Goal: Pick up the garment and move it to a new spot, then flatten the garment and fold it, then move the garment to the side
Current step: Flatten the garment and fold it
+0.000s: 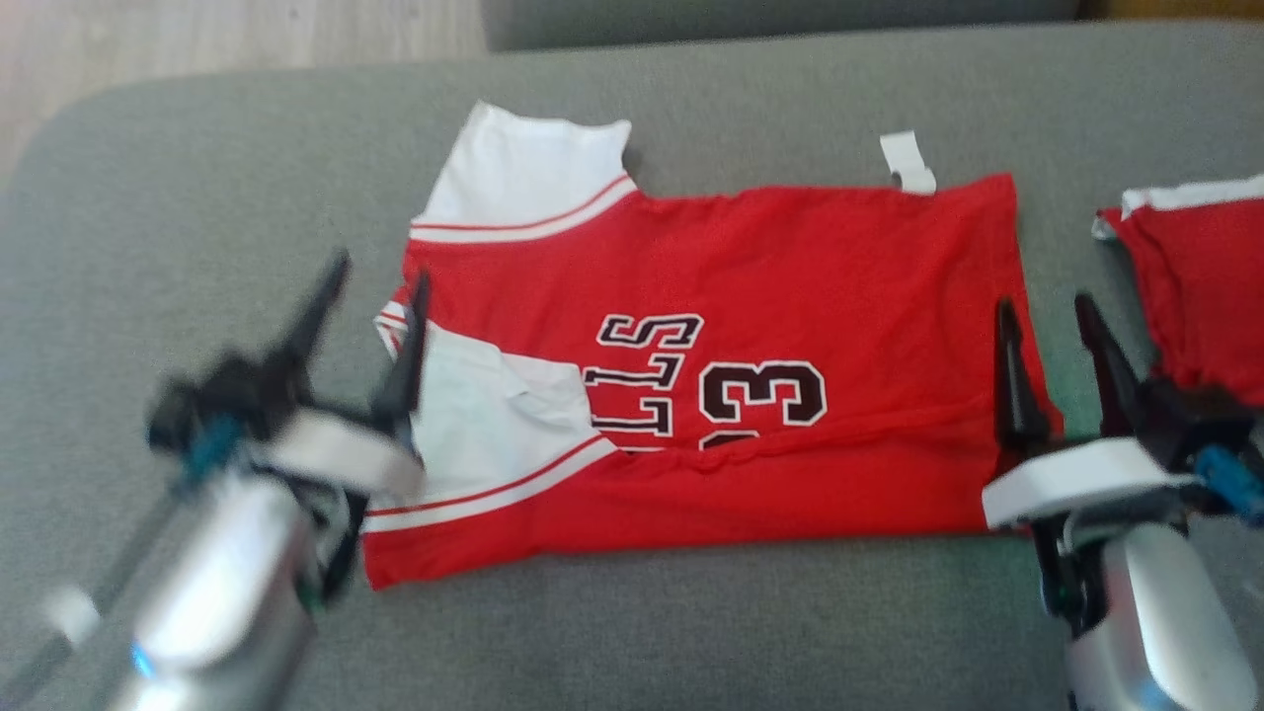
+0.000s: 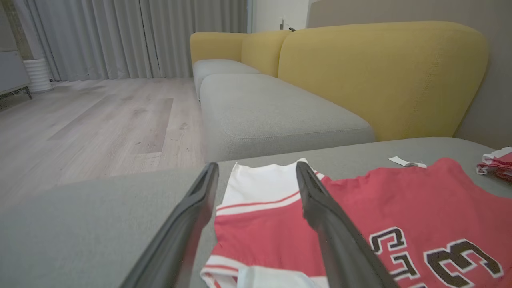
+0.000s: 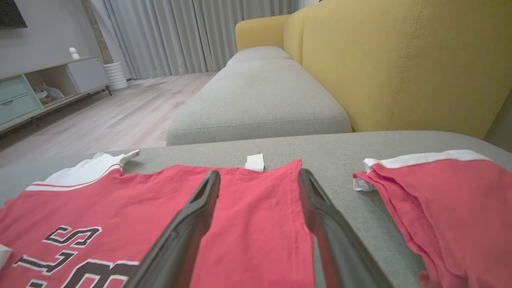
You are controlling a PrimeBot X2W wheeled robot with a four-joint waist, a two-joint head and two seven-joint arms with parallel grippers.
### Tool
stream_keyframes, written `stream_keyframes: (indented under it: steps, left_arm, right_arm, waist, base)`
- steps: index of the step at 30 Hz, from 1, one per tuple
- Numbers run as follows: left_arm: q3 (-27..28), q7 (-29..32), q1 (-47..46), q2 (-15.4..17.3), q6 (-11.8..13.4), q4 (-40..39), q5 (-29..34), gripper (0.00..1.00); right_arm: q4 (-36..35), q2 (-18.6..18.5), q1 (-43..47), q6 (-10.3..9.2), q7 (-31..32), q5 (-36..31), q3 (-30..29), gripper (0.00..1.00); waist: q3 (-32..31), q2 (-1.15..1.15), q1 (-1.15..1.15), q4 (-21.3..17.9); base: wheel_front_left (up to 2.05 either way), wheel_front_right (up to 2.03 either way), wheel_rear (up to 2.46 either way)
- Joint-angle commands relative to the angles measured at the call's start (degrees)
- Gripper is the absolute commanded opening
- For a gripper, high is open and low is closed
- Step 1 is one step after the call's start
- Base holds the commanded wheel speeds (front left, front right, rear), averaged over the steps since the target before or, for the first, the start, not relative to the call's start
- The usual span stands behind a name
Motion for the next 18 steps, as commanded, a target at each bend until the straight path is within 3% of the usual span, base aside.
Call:
stream_keyframes:
  steps: [1, 10, 18]
  left_arm:
    - [2.77, 0.61, -5.27, 2.42, -0.55, -1.56, 0.5, 1.0]
    - [1.01, 17.96, -29.13, 8.13, -7.62, 6.82, -1.17, 1.0]
    - [-5.33, 26.79, -41.16, 12.65, -8.62, 16.28, -4.19, 1.0]
  right_arm:
    - [-1.49, -0.11, -2.8, 0.37, -0.79, -0.11, 1.39, 1.0]
    - [-1.9, -0.04, -9.63, 0.37, -3.52, 1.82, 2.82, 1.0]
    - [-1.81, -0.03, -13.16, 0.37, -5.81, 5.34, 4.59, 1.0]
  waist:
    - [2.39, 0.0, -0.01, -1.15]
    - [13.07, 0.0, -0.01, -6.71]
    - [18.2, 0.0, -0.01, -11.49]
  base:
    - [0.0, 0.0, 0.0]
    - [0.0, 0.0, 0.0]
    - [0.0, 0.0, 0.0]
